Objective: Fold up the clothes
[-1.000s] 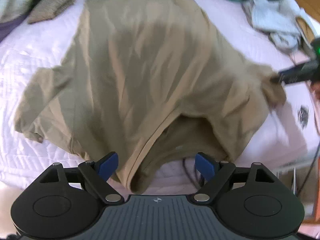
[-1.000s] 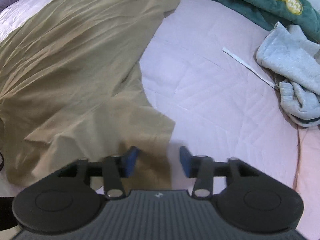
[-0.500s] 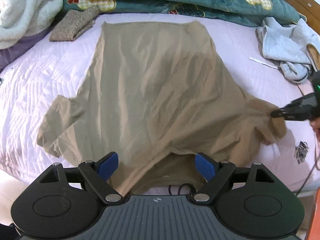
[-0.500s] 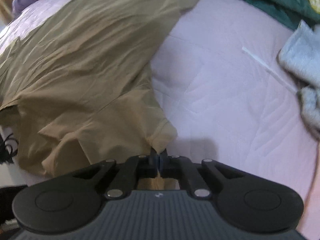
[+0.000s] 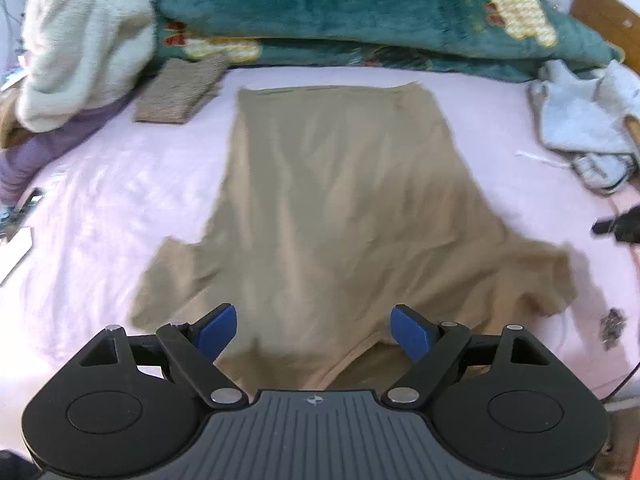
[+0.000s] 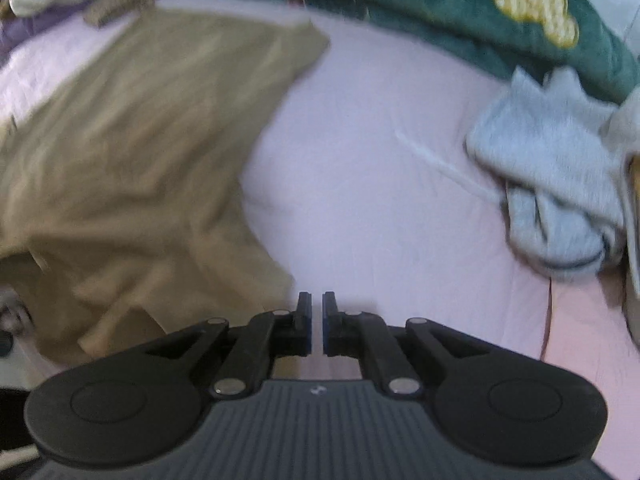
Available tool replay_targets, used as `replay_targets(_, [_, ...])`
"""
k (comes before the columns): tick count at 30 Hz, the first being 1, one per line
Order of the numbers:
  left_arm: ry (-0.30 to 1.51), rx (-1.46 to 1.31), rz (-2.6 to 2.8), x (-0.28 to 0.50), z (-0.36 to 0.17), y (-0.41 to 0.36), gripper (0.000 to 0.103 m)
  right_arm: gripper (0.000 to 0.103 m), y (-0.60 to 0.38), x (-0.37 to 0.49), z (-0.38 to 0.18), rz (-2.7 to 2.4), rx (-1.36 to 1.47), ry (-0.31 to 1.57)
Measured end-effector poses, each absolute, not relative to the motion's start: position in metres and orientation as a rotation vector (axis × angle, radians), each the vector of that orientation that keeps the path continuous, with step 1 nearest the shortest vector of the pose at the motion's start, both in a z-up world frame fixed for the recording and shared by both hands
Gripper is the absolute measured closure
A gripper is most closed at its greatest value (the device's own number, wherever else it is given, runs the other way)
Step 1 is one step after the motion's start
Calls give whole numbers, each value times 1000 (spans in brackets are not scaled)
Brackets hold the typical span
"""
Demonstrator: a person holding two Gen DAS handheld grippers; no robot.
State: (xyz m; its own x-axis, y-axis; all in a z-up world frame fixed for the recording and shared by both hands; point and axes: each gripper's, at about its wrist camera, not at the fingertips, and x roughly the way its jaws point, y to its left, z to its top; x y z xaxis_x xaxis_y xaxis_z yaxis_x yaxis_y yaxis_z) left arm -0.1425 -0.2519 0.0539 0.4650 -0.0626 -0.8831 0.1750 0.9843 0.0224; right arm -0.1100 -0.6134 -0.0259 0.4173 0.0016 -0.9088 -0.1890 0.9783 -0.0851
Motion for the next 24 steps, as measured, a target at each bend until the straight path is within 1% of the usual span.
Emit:
replay_targets(5, [1097,135,-132,-167,84,-221,18,95,-571,-95,2,175,-179,1074])
replay_targets(7, [1088,164,-110,-171,89,-200,18,92,-551,-91,14,191,-178,1050])
replay_targets(8, [1084,177,-97,-170,89,-188,18,88,-538,-90,18,201,-179,1042])
replay_targets(10, [1085,183,-79,-162,82,-161,18,84,-508,-88,27,225,-187,1037])
replay_targets(11, [1094,162,-82,-156,75,-145,18,82,-491,-87,32,241,-189,1036])
replay_targets(12, [1097,144,-87,-149,67,-130,18,76,-475,-86,36,257,-191,1033])
replay_targets(13, [1094,130,-92,-141,59,-116,18,73,-457,-84,41,269,-193,1028])
replay_targets(14, [1093,120,-103,-132,48,-102,18,65,-437,-82,44,278,-196,1025])
replay_targets(15, [1097,114,-121,-121,34,-89,18,62,-417,-81,46,289,-200,1023])
replay_targets(17, [1097,104,-154,-99,8,-62,18,59,-375,-71,47,310,-217,1035])
replay_targets(20, [1125,67,-209,-62,-36,-21,18,58,-318,-53,43,370,-245,1055])
replay_targets(24, [1185,-22,-284,-27,-88,10,18,55,-252,-26,24,484,-284,1069])
